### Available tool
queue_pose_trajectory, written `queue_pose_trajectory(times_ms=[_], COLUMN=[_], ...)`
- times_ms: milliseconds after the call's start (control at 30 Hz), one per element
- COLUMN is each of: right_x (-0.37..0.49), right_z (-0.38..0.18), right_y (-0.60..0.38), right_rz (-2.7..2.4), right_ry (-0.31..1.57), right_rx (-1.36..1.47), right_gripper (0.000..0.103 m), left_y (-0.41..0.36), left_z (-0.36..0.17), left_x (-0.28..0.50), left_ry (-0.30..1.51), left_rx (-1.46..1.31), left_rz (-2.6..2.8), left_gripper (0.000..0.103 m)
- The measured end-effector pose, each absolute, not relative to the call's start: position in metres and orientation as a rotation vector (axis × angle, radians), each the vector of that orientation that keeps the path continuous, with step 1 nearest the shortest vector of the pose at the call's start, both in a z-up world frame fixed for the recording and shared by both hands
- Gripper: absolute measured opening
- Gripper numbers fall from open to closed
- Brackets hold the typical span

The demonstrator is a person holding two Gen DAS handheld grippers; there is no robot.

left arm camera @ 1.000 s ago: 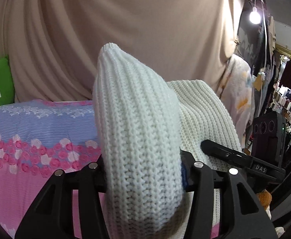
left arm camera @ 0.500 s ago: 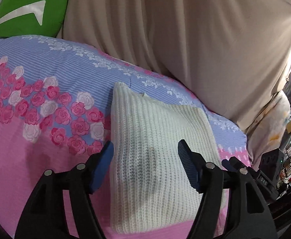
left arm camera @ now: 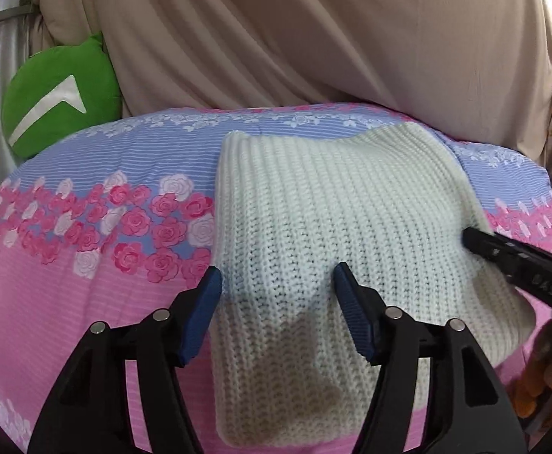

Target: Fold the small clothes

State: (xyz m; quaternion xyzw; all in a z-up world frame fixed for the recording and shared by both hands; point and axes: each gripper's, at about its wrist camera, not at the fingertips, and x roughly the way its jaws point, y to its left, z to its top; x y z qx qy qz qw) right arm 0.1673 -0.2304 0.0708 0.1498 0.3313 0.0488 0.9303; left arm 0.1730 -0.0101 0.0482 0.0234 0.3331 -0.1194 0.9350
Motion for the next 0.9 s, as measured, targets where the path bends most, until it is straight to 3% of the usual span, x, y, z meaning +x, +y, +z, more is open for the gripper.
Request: queue_pose_trajectory(times_ms=[67, 133, 200, 267, 333, 567, 900], right_x=[0.144, 0.111, 0.081, 0.055, 0.044, 0.029, 0.03], right_z=[0.09, 0.11, 0.121, 0.122, 0.112, 0.06, 0.054], right_y=[-0.228, -0.226, -0.224, -0.224, -0.224, -0.223, -0.168], right_rz=[0.089, 0.063, 0.02, -0.033, -0.101, -0.192, -0.129], right_ry=[0.613, 0.52, 0.427, 0.361, 0.387, 0.494, 0.597], right_rx=[0.292, 0.265, 0.254, 0.256, 0.257, 0.344, 0.155], right_gripper=[0.028, 0.044, 0.098, 0.098, 0.098, 0.098, 0.098], left_y=[-0.006, -0.001, 0.003, 0.004, 0.002, -0.007, -0.002], left_z=[0.051, 0.054, 0.054, 0.054, 0.051, 0.031, 0.028], left_x=[0.168, 0.155, 0.143, 0.127, 0.112, 0.078, 0.064], left_ry=[0.684, 0.679, 0.652, 0.62, 0.595, 0.587, 0.585], left_rx=[0.03, 0.01, 0.01, 0.021, 0.038, 0.084, 0.057], left_rz=[-0.236, -0.221, -0.189, -0.15, -0.127, -0.081, -0.012], left_gripper=[0.06, 0.061, 0.067, 0.086, 0.092, 0.096, 0.098])
